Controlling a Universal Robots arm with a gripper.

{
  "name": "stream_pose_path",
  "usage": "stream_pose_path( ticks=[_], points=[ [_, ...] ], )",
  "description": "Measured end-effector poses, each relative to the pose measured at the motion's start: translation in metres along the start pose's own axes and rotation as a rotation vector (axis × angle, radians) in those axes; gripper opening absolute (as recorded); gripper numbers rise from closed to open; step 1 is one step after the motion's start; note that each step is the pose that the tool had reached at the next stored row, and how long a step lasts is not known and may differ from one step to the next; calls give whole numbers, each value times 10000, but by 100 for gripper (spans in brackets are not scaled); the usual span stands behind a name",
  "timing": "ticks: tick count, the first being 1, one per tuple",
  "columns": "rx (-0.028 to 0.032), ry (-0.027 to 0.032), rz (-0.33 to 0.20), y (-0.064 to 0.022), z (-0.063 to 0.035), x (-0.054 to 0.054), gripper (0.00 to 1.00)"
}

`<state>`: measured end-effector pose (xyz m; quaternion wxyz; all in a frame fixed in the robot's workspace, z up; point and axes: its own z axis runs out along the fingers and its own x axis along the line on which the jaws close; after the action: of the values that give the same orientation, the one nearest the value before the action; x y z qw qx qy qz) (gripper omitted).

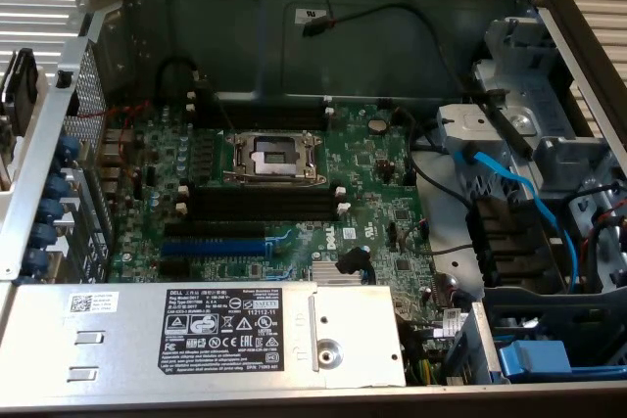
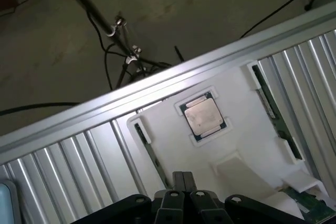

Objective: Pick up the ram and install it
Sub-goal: 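Pick up the ram and move it above insertion slot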

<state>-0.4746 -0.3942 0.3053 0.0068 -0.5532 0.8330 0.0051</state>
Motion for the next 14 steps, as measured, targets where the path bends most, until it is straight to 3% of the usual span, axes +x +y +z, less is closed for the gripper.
stream_pose_path(
  ticks=[3,10,14],
  points=[
    [6,2,-232,-2,0,8,10],
    [41,132,-1388,-3,9,10,10],
    [47,169,-1981,-3,18,9,10]
  ],
)
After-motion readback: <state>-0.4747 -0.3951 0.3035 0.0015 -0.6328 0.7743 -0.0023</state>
